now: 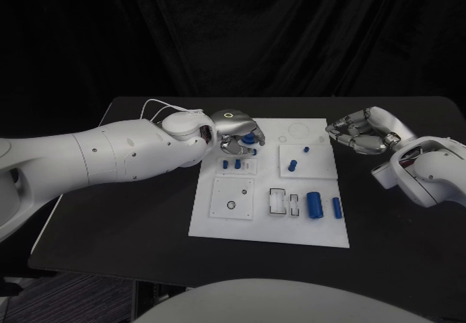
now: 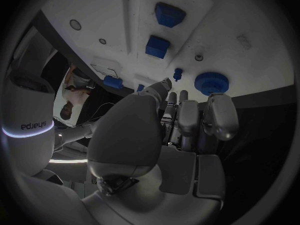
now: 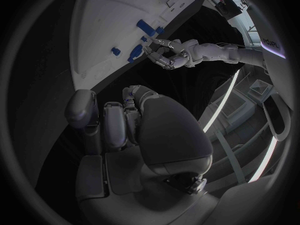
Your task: Assemble the parts on the task board
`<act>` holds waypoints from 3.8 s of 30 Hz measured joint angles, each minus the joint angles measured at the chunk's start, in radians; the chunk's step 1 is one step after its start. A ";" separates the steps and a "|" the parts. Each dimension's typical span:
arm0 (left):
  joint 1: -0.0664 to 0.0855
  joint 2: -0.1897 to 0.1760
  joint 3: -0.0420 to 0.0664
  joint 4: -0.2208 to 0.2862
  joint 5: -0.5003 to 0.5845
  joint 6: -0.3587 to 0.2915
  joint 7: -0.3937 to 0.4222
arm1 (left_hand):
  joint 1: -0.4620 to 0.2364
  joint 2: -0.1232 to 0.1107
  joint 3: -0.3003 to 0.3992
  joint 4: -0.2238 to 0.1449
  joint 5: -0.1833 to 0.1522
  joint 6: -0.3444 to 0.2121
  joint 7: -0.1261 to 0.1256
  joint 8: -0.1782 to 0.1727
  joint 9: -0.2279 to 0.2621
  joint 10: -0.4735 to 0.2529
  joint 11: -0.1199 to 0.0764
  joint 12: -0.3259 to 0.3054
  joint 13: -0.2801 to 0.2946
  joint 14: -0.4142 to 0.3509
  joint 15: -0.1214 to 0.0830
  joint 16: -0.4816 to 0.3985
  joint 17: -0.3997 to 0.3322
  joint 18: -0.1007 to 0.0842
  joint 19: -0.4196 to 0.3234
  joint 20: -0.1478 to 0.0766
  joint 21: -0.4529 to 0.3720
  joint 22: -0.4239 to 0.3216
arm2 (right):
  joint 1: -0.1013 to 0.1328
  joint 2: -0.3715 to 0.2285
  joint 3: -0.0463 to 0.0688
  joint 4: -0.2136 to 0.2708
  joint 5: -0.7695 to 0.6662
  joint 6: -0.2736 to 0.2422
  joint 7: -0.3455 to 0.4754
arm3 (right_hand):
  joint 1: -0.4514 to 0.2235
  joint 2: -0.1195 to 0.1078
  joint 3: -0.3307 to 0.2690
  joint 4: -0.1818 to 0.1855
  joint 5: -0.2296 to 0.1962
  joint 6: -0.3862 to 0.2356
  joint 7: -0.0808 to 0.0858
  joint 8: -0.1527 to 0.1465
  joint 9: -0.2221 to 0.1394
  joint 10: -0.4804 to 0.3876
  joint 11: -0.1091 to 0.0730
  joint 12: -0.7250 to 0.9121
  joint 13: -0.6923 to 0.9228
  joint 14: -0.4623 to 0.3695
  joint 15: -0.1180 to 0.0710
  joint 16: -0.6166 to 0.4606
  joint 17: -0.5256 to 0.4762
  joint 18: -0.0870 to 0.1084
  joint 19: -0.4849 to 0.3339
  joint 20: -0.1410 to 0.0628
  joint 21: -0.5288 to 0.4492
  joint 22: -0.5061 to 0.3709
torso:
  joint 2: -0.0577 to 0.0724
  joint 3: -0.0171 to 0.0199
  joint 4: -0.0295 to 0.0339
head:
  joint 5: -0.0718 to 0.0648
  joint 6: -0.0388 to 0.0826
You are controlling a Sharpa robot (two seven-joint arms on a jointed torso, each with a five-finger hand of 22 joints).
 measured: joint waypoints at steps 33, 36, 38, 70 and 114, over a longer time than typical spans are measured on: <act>-0.020 0.039 0.000 -0.060 -0.004 0.061 -0.009 | 0.015 0.015 -0.003 -0.008 0.021 0.049 0.013 0.004 -0.015 0.042 -0.008 0.014 -0.011 -0.004 -0.004 0.000 -0.014 0.000 0.000 0.000 -0.008 0.000 | 0.000 0.000 0.000 0.002 0.000 0.001 -0.001 | 0.000 0.000 0.005 0.000 0.000 0.000 0.000 0.000 0.001 0.000 0.000 0.000 0.000 0.000 0.000 0.000 0.000 0.000 0.000 0.000 0.000 0.000 | -0.002 0.0003 0.0003 | -0.001 0.000; -0.022 0.040 0.000 -0.061 -0.004 0.062 -0.009 | 0.015 0.015 -0.003 -0.008 0.021 0.059 0.016 0.010 -0.016 0.049 -0.015 0.014 -0.012 -0.007 -0.007 0.000 -0.014 0.000 0.000 0.000 -0.008 0.000 | 0.000 0.000 0.000 0.002 0.000 0.001 -0.001 | 0.000 0.000 0.005 0.000 0.000 0.000 0.000 0.000 0.001 0.000 0.000 0.000 0.000 0.000 0.000 0.000 0.000 0.000 0.000 0.000 0.000 0.000 | -0.002 -0.0002 -0.0003 | 0.000 0.000; -0.022 0.040 0.000 -0.062 -0.004 0.062 -0.009 | 0.019 0.019 -0.003 -0.008 0.021 0.069 0.014 0.010 -0.017 0.062 -0.016 0.021 -0.012 -0.007 -0.007 0.000 -0.014 0.000 0.002 -0.002 -0.008 0.000 | 0.000 0.000 0.000 0.002 0.000 0.001 -0.001 | 0.000 0.000 0.005 0.000 0.000 0.000 0.000 0.000 0.001 0.000 0.000 0.000 0.000 0.000 0.000 0.000 0.000 0.000 0.000 0.000 0.000 0.000 | -0.002 -0.0002 -0.0005 | -0.001 0.000; -0.015 -0.070 0.000 0.035 -0.005 -0.064 0.010 | 0.043 0.042 -0.003 -0.039 0.048 0.145 0.023 0.038 -0.023 0.161 -0.032 0.038 -0.029 -0.007 -0.025 0.000 -0.030 0.000 0.014 -0.022 0.003 0.000 | 0.000 -0.007 0.000 0.005 0.000 0.004 -0.002 | 0.000 0.000 0.009 -0.004 0.000 0.000 0.000 0.000 0.002 0.000 0.000 0.000 -0.002 0.000 0.000 0.000 0.000 0.000 0.000 0.000 -0.004 0.000 | -0.002 -0.0002 -0.0002 | -0.017 0.000; -0.023 -0.148 0.000 0.077 -0.005 -0.073 -0.004 | 0.042 0.042 -0.003 -0.039 0.053 0.144 0.023 0.034 -0.030 0.170 -0.033 0.024 -0.039 -0.008 -0.025 -0.013 -0.053 0.000 0.014 -0.022 0.003 0.000 | -0.007 -0.005 0.000 0.005 0.000 0.028 -0.007 | -0.004 0.004 0.012 -0.007 0.000 0.007 0.000 0.000 0.006 0.000 0.000 -0.004 -0.007 0.000 0.000 -0.004 0.000 0.000 0.000 0.000 -0.008 0.000 | -0.001 -0.0044 0.0035 | -0.013 0.000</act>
